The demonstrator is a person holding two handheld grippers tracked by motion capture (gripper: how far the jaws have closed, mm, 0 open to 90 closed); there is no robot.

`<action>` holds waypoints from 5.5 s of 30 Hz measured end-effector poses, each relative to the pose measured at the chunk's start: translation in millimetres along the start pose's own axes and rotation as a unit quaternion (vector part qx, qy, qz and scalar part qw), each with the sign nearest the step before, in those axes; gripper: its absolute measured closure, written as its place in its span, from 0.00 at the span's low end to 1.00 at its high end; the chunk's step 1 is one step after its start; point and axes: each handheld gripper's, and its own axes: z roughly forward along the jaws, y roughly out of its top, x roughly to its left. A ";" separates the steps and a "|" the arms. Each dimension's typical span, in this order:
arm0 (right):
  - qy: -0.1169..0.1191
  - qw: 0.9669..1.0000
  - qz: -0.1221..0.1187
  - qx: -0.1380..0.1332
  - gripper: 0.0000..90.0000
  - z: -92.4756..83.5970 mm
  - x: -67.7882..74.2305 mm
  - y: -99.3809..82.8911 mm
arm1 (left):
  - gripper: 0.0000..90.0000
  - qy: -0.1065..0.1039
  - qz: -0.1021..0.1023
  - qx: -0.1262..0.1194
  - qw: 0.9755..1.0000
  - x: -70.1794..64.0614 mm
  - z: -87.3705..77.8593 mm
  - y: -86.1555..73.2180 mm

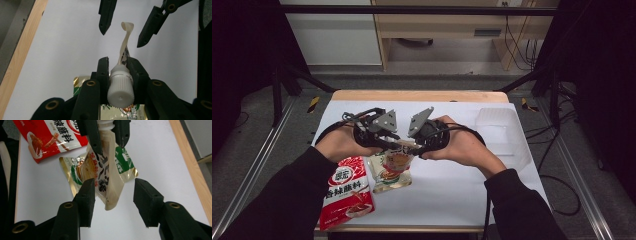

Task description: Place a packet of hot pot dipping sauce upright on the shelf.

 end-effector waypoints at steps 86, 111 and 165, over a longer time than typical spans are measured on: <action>-0.095 0.994 0.010 0.051 0.99 -115.0 -52.8 -25.9 | 0.09 0.054 -0.160 -0.028 0.985 -14.8 29.8 -119.3; -0.134 0.988 0.053 0.050 0.99 -166.0 -58.5 -74.4 | 0.08 0.081 -0.194 -0.045 0.977 -21.6 21.7 -158.6; -0.111 0.986 0.116 0.048 0.99 -160.2 -41.8 -166.4 | 0.08 0.075 -0.202 -0.027 0.976 -18.7 26.0 -162.3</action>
